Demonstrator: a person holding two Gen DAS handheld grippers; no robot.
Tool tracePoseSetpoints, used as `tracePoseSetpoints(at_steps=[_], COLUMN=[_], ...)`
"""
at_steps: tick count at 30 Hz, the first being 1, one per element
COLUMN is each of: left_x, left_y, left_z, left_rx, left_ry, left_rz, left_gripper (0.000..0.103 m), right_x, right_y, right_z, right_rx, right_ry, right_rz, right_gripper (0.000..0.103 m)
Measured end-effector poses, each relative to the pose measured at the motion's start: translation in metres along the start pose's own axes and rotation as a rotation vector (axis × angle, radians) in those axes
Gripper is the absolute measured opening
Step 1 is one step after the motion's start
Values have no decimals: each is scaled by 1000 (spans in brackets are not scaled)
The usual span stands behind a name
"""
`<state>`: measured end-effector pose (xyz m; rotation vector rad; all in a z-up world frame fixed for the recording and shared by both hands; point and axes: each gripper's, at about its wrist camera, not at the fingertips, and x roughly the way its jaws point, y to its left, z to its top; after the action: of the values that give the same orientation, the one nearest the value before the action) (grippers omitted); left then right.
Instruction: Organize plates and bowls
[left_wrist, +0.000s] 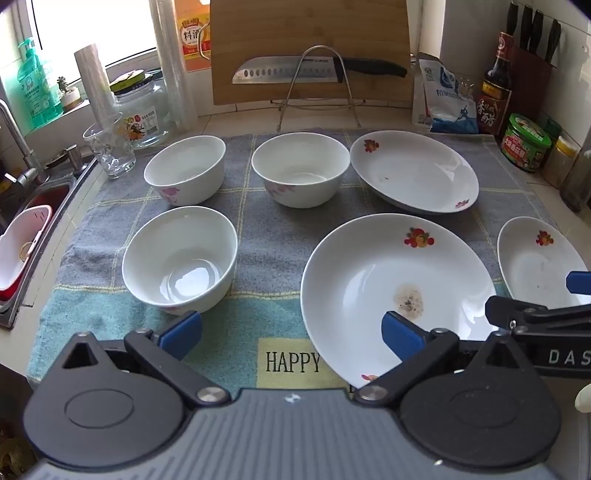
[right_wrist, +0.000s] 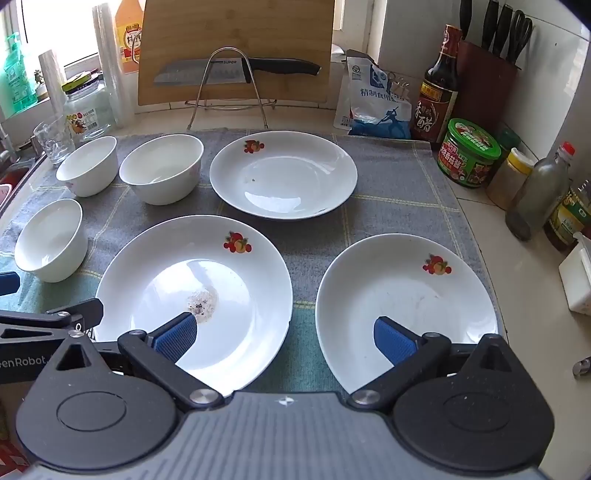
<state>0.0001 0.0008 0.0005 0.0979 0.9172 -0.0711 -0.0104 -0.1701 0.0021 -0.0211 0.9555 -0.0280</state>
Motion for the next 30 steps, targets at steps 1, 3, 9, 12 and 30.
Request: tracePoseSetpoints(at_steps=[1,3,9,12,30], left_x=[0,-1,-3,-4,-7], left_y=[0,-1,0,0,0], left_z=[0,0,1,0,1], left_rx=[1,5,-1,0,9], left_ry=[0,-3,-2,0,3], left_rz=[0,3,3,5,14], left_gripper=[102,102,102,102,102], right_x=[0,-1,-4,-3,-8], right_y=[0,0,2,1,1], right_z=[0,0,-3,-3,-1], right_rx=[-1,-3,-4,-4,-2], right_ry=[-3,-8,-8,-8,-15], right_rz=[2,5,-3,-2,0], right_gripper=[103,103,103,103,103])
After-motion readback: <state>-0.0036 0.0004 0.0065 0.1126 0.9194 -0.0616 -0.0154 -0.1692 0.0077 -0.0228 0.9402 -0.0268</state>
